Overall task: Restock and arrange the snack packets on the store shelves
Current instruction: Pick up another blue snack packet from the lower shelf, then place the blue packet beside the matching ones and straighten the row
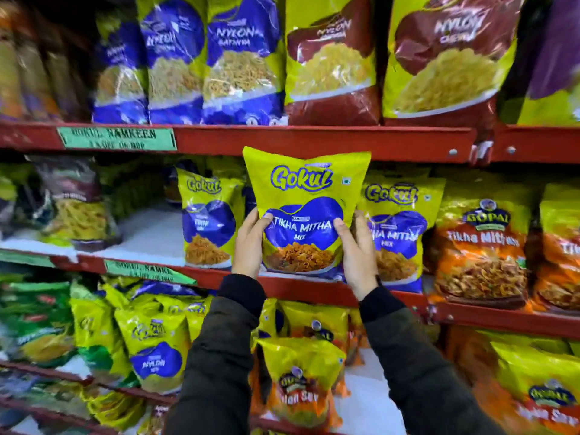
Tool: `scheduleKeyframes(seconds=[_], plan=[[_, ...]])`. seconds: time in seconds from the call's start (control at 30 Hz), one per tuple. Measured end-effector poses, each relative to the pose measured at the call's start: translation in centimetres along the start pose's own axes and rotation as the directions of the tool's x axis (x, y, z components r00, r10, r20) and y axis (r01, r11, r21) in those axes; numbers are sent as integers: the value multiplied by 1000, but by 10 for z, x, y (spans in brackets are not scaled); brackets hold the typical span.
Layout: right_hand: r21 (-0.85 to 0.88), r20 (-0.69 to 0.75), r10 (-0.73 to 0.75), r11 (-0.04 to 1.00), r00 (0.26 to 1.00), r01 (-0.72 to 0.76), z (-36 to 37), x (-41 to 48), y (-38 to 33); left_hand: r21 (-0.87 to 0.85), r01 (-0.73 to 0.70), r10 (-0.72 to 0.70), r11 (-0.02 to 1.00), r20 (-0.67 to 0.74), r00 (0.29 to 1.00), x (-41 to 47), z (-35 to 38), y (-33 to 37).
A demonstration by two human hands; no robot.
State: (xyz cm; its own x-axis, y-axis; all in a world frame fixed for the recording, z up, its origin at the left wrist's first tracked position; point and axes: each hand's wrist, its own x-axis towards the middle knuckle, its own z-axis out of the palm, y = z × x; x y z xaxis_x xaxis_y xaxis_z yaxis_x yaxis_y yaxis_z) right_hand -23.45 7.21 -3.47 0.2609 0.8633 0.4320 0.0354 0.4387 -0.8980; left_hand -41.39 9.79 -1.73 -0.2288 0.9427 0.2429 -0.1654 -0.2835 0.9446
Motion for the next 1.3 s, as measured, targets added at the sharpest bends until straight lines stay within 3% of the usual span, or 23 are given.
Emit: scheduleKeyframes(seconds=[0.03, 0.1, 0.2, 0.37, 0.57, 0.8, 1.03, 1.17, 1.3], plan=[[-26, 29, 25, 999, 999, -24, -1, -3, 9, -17, 20, -20, 1000, 14, 1000, 0, -3, -7], [-75, -76, 8, 997, 997, -14, 54, 39, 38, 13, 19, -20, 1000, 121, 993, 77, -23, -23], [-98, -55, 67, 993, 996, -72, 53, 41, 46, 87, 69, -81, 994, 138, 987, 76, -21, -37], [-213, -96, 139, 965, 986, -156, 49, 48, 59, 67, 83, -92, 994, 152, 984, 76, -19, -55], [-195, -279, -34, 980, 960, -22, 53, 80, 31, -21, 59, -58, 998, 61, 996, 109, -11, -35], [-163, -394, -104, 986, 913, 42, 45, 97, 16, -71, -86, 83, 994, -48, 995, 127, -6, -24], [-214, -399, -57, 976, 915, -32, 38, 111, 12, 30, -100, 103, 995, -173, 979, 137, 2, -23], [-188, -363, 41, 975, 931, -116, 40, 113, 11, 64, -66, 78, 996, -216, 973, 140, 7, -25], [-112, -316, 41, 991, 948, -80, 30, 107, 4, 73, -65, 79, 995, -203, 976, 128, 7, -21]])
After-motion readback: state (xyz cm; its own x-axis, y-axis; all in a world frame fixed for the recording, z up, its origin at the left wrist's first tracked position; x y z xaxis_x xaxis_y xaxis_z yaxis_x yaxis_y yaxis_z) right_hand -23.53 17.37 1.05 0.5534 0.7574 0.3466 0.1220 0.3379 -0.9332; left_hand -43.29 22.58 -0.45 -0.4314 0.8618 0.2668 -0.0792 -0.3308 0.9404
